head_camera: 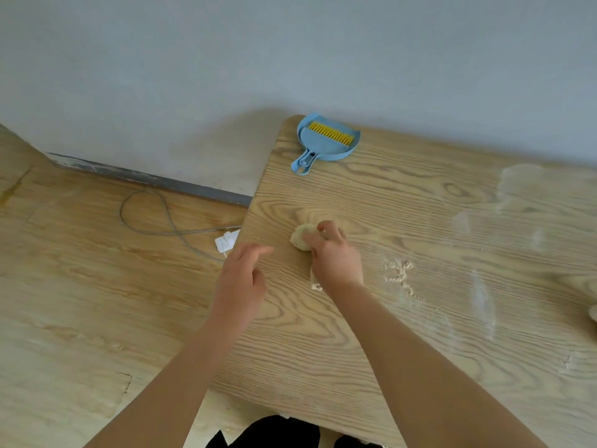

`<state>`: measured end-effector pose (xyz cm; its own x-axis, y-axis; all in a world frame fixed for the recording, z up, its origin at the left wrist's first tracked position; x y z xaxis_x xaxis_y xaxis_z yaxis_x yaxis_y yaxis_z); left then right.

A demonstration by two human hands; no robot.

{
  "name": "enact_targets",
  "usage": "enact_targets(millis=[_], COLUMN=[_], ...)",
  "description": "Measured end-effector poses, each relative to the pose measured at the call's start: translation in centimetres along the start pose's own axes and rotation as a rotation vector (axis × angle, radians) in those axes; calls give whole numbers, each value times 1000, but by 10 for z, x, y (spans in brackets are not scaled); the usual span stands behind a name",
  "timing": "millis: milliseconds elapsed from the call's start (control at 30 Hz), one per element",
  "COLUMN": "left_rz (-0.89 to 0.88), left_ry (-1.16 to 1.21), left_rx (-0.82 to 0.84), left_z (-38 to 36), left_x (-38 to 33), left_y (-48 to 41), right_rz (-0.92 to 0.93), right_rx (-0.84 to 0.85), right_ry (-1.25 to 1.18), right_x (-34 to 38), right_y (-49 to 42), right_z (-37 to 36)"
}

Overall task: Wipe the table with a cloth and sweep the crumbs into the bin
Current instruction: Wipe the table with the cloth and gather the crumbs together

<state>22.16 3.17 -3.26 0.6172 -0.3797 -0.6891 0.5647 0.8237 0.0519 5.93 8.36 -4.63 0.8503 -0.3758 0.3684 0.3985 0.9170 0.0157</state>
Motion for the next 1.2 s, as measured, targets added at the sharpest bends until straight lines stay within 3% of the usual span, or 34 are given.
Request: enact_targets(millis=[100, 300, 400, 567, 700, 833, 967, 1067, 1133, 1200], left_rz=[-9, -67, -104, -137, -127, -119, -120, -135, -153, -163], left_ry=[-25, 10, 16, -1, -13, -24, -33, -36, -33, -32], left_rx=[22, 71, 78, 98, 116, 132, 141, 148, 141, 124], left_z=[-4, -28, -38, -48, -46, -45, -48, -49, -47, -46], left_x=[-3, -23, -34, -44, -43, -42, -50, -56, -58, -61], left_y=[-10, -31, -40, -46, -45, -46, -47, -45, -44, -45], right_rz=[-47, -463, -580, -346, -194, -270, -566, -688, -641, -475], right_rx=[-26, -130, -182, -222, 10, -18, -122, -166, -246, -336], right_ry=[39, 6, -58, -91, -35, -16, -55, -91, -170, -186], right_x=[-29, -122, -134, -81, -53, -86, -142, -165, -159, -131], right_y=[5, 41, 55, 18, -12, 1, 37, 61, 65, 63], right_z=[0, 35, 49, 45, 15, 15, 36, 52, 61, 70])
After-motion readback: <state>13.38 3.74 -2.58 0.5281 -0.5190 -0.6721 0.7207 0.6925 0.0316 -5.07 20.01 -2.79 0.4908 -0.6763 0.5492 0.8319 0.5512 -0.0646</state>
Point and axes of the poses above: each hand's wrist, its own y-axis away from the middle knuckle, its own z-axis out of the back of the hand, x = y × z, the point moved 5 cm from there along -y, towards the middle knuckle, and after that the axes turned 4 degrees about x, right-handed, at the moved point
